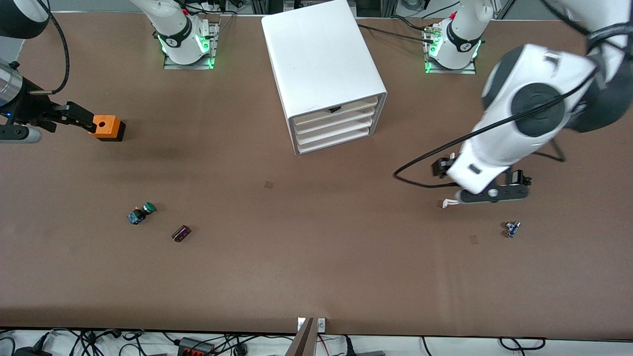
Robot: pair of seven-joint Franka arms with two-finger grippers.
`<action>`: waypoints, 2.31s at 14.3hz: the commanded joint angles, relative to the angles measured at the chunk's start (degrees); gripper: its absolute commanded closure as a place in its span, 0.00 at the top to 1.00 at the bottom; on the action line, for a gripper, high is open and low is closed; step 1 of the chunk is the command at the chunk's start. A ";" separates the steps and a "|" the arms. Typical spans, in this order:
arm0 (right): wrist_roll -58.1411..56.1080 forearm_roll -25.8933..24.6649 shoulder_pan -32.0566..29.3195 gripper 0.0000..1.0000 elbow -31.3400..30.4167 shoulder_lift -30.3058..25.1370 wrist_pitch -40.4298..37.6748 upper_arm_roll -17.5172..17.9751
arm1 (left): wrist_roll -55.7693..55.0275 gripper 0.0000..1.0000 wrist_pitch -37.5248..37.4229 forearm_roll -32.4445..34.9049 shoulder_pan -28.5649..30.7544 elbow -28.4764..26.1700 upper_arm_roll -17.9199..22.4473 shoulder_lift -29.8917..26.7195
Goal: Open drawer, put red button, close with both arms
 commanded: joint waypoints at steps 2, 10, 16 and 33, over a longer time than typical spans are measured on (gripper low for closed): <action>-0.02 -0.43 0.12 1.00 -0.45 -1.09 -0.17 0.17 | 15.35 1.00 -1.87 -6.76 4.06 -2.64 3.42 -7.11; -0.54 -0.86 0.12 1.00 -0.72 -1.97 -0.52 0.17 | 34.04 1.00 8.48 -12.48 -2.97 -23.65 21.82 -24.87; -0.89 -0.87 0.12 1.00 -0.54 -2.67 -1.49 0.17 | 31.48 1.00 10.17 -11.86 -3.06 -22.43 21.82 -24.97; -0.72 -0.87 0.12 1.00 -0.37 -2.94 -2.19 0.17 | 28.49 1.00 6.74 -10.02 -5.70 -20.40 23.67 -24.44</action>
